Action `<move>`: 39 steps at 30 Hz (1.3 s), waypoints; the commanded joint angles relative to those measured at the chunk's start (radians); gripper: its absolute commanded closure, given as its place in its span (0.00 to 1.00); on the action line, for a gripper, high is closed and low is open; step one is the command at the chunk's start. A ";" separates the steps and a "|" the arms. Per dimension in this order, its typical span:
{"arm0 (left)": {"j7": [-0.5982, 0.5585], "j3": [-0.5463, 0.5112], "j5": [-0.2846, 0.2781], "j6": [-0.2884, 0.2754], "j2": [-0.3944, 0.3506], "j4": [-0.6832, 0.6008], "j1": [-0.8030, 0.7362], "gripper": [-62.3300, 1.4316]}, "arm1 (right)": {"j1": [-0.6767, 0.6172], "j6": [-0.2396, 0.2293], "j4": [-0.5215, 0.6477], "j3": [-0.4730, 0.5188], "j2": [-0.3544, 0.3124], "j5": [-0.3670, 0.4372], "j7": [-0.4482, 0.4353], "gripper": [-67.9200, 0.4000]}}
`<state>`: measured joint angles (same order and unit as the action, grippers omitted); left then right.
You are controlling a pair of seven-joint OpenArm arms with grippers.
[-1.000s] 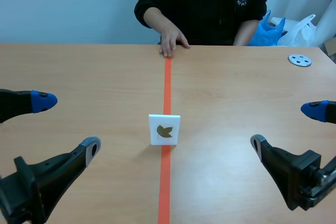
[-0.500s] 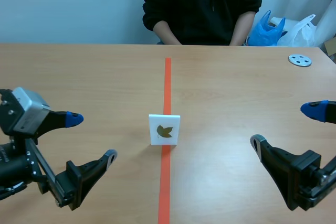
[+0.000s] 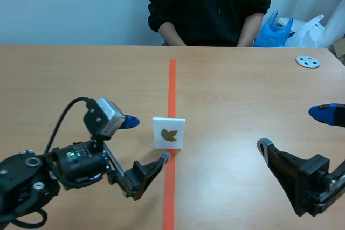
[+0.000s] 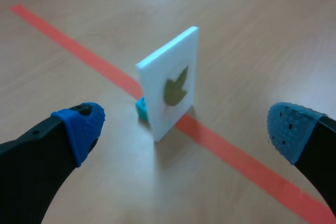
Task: Sort the leaf by its shape. The table is split by an orange tape line. A compound leaf with several leaflets goes to the left side, a simple leaf with one blade goes to the right side. Return to the home posture when a red brick is placed on the table.
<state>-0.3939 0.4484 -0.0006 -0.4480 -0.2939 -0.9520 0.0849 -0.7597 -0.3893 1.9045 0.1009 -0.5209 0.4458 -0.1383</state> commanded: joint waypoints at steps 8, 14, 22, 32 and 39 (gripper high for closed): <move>-0.066 0.057 0.032 0.038 0.086 0.146 0.137 0.00 | 0.009 0.000 0.016 0.011 0.001 0.014 -0.018 0.00; -0.104 0.094 0.072 0.066 0.117 0.210 0.154 0.00 | 0.009 0.000 0.016 0.011 0.001 0.014 -0.018 0.00; -0.115 0.119 0.073 0.113 0.153 0.263 0.165 0.00 | 0.009 0.000 0.016 0.011 0.001 0.014 -0.018 0.00; -0.105 0.120 0.072 0.254 0.163 0.296 0.165 0.53 | 0.009 0.000 0.016 0.011 0.001 0.015 -0.017 0.00; -0.110 0.120 0.072 0.255 0.163 0.346 0.165 0.80 | 0.009 0.000 0.016 0.011 0.001 0.019 -0.018 0.00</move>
<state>-0.4839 0.5694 0.0788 -0.1905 -0.1360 -0.5934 0.2409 -0.7597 -0.3893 1.9045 0.1009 -0.5209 0.4465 -0.1383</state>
